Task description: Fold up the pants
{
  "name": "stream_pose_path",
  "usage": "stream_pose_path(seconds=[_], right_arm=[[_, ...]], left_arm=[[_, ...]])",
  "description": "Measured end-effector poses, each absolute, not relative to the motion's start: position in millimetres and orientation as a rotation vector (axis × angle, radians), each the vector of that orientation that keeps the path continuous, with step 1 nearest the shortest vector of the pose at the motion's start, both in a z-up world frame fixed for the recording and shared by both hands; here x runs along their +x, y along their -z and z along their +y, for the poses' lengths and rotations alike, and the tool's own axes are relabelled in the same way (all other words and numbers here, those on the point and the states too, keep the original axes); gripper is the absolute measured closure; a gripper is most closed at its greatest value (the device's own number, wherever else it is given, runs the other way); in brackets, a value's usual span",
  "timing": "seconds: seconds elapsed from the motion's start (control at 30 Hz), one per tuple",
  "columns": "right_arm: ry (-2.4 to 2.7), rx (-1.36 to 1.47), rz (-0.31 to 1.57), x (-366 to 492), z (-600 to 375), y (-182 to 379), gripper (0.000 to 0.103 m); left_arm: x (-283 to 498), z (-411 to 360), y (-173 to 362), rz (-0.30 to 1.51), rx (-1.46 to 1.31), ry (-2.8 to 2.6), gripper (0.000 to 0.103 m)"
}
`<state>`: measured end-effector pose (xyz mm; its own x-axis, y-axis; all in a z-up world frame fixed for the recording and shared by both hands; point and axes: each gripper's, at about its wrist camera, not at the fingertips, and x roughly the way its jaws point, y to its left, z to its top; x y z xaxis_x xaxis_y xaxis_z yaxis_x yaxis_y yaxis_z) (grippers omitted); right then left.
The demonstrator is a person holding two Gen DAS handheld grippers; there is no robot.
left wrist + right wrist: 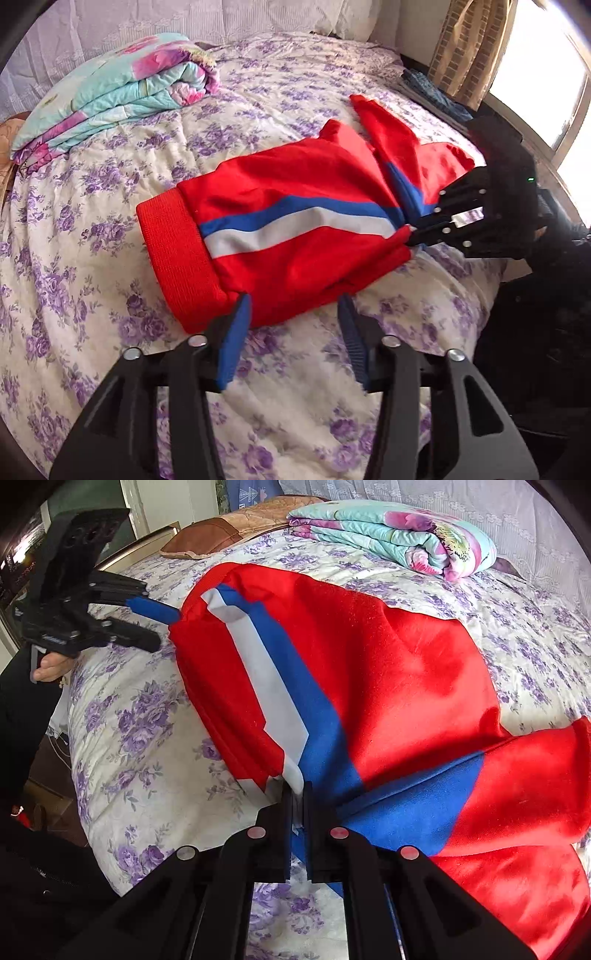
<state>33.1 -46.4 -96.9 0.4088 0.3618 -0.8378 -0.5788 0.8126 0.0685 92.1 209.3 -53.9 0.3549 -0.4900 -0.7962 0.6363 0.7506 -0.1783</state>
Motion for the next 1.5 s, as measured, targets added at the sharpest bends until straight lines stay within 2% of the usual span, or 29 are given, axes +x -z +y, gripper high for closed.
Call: stream_pose_path(seconds=[0.1, 0.2, 0.27, 0.3, 0.37, 0.4, 0.43, 0.5, 0.63, 0.73, 0.8, 0.97, 1.07, 1.17, 1.4, 1.43, 1.47, 1.5], right_arm=[[-0.607, -0.224, 0.972, 31.3, -50.2, 99.2, 0.097], [-0.606, -0.221, 0.957, 29.9, -50.9, 100.6, 0.095], [-0.606, -0.209, 0.952, 28.7, -52.2, 100.1, 0.094], [-0.602, -0.202, 0.948, 27.7, -53.3, 99.4, 0.094], [-0.585, -0.169, 0.955, 27.6, -59.5, 97.1, 0.089], [-0.576, -0.139, 0.967, 25.6, -65.4, 94.5, 0.084], [-0.569, -0.109, 0.987, 22.6, -72.5, 90.8, 0.080], [-0.566, -0.056, 1.017, 12.6, -90.8, 77.1, 0.059], [-0.418, -0.074, 0.978, 9.9, -133.2, 33.1, 0.053], [-0.182, -0.059, 0.982, 49.4, -174.1, -0.6, 0.048], [-0.073, 0.011, 0.999, 89.8, -201.6, -18.5, 0.041], [0.088, 0.129, 1.198, 204.1, -240.8, 8.4, 0.043], [0.261, 0.153, 1.280, 253.6, -253.9, 41.5, 0.057], [0.317, 0.252, 1.331, 279.1, -267.1, 64.3, 0.058], [0.450, 0.120, 1.430, 297.8, -266.8, 114.2, 0.057], [0.448, 0.108, 1.413, 297.0, -265.6, 113.3, 0.059], [0.430, 0.098, 1.407, 295.9, -264.4, 112.1, 0.079], [0.414, 0.079, 1.401, 294.2, -264.2, 108.9, 0.093]], left_arm=[[75.4, 210.5, 22.7, 0.859, 0.090, 0.745, 0.051], [87.9, 189.0, 1.4, 0.828, -0.056, 0.620, 0.035], [107.8, 160.0, 9.8, 0.892, -0.126, 0.512, 0.035], [117.6, 147.5, 22.1, 0.947, -0.159, 0.460, 0.037], [131.2, 128.7, 57.1, 1.052, -0.216, 0.392, 0.054], [135.6, 121.1, 79.5, 1.122, -0.240, 0.374, 0.072], [135.8, 118.3, 97.5, 1.151, -0.254, 0.337, 0.073], [123.1, 120.3, 99.0, 1.063, -0.275, 0.307, 0.073], [114.5, 121.0, 102.6, 1.002, -0.250, 0.321, 0.072], [112.7, 128.1, 105.6, 0.964, -0.279, 0.356, 0.072], [111.3, 129.7, 105.8, 0.957, -0.293, 0.362, 0.072], [110.2, 128.0, 104.8, 0.947, -0.293, 0.373, 0.072], [111.5, 133.7, 106.2, 0.949, -0.327, 0.401, 0.073], [111.9, 141.9, 108.6, 0.954, -0.387, 0.437, 0.073], [111.2, 140.9, 108.1, 0.954, -0.389, 0.447, 0.073], [110.9, 141.6, 108.7, 0.954, -0.389, 0.448, 0.073], [110.9, 141.6, 108.7, 0.955, -0.395, 0.450, 0.073], [110.8, 141.8, 108.7, 0.956, -0.402, 0.453, 0.073]])
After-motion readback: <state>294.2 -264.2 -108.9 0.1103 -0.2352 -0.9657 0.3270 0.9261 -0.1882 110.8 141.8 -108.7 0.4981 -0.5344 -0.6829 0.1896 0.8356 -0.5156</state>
